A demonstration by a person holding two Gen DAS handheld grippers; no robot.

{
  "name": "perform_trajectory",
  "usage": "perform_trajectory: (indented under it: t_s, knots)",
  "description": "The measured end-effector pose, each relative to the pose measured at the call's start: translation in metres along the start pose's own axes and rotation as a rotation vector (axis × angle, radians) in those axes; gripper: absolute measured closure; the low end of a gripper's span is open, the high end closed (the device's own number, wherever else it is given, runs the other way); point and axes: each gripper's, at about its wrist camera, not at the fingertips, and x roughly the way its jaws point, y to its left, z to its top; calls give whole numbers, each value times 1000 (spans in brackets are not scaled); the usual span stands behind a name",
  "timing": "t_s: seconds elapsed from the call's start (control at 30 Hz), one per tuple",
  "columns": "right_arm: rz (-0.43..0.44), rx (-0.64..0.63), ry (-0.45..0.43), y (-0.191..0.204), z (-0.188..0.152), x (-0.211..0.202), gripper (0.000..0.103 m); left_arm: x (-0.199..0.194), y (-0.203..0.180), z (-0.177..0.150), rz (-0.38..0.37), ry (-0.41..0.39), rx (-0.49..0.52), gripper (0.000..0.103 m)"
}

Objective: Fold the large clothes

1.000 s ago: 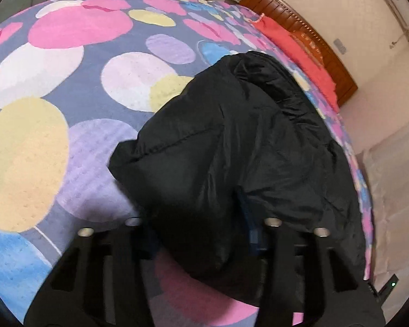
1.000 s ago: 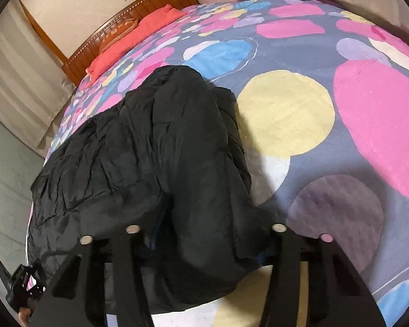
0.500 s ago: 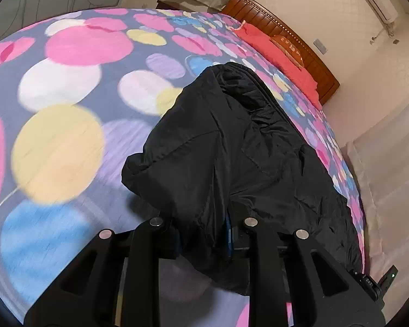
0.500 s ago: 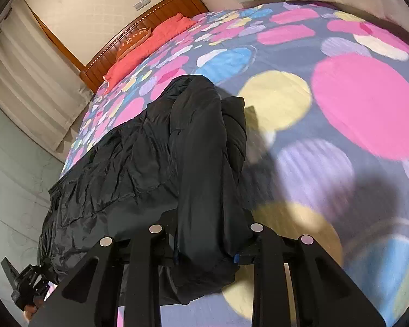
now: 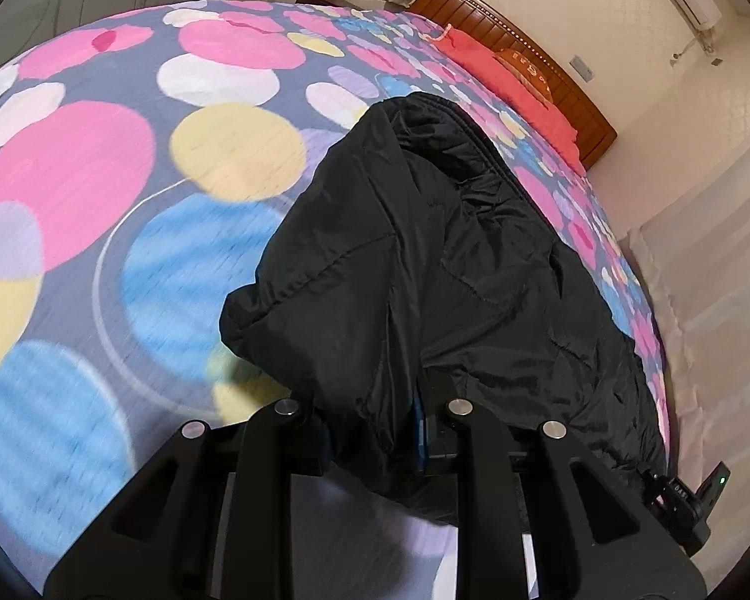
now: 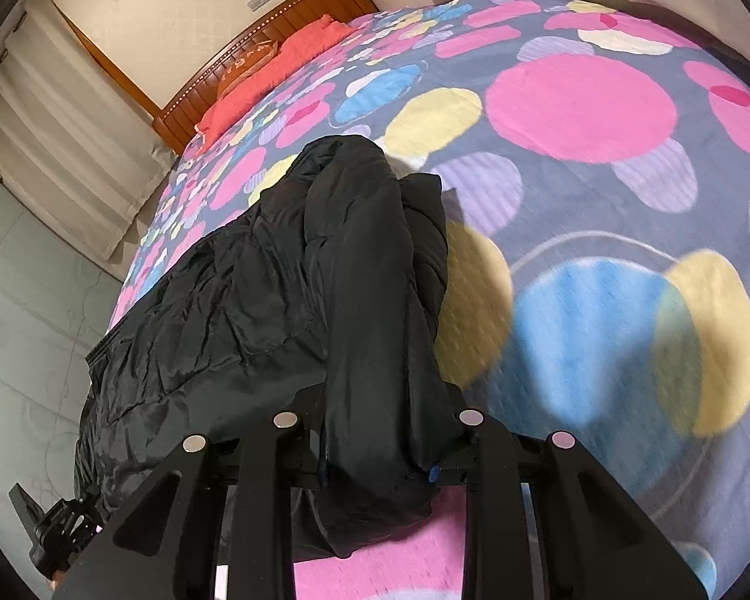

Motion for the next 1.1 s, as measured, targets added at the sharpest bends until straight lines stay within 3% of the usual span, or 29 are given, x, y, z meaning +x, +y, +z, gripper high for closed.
perform_trajectory:
  t_s: [1.0,1.1]
  knots:
    - [-25,-4,9,-10,-9,0,75,-12,9,-16,-15,4,18,81]
    - [-39,-5,16,-9,-8,1,69,-11,12,-15,-23,14,22,78]
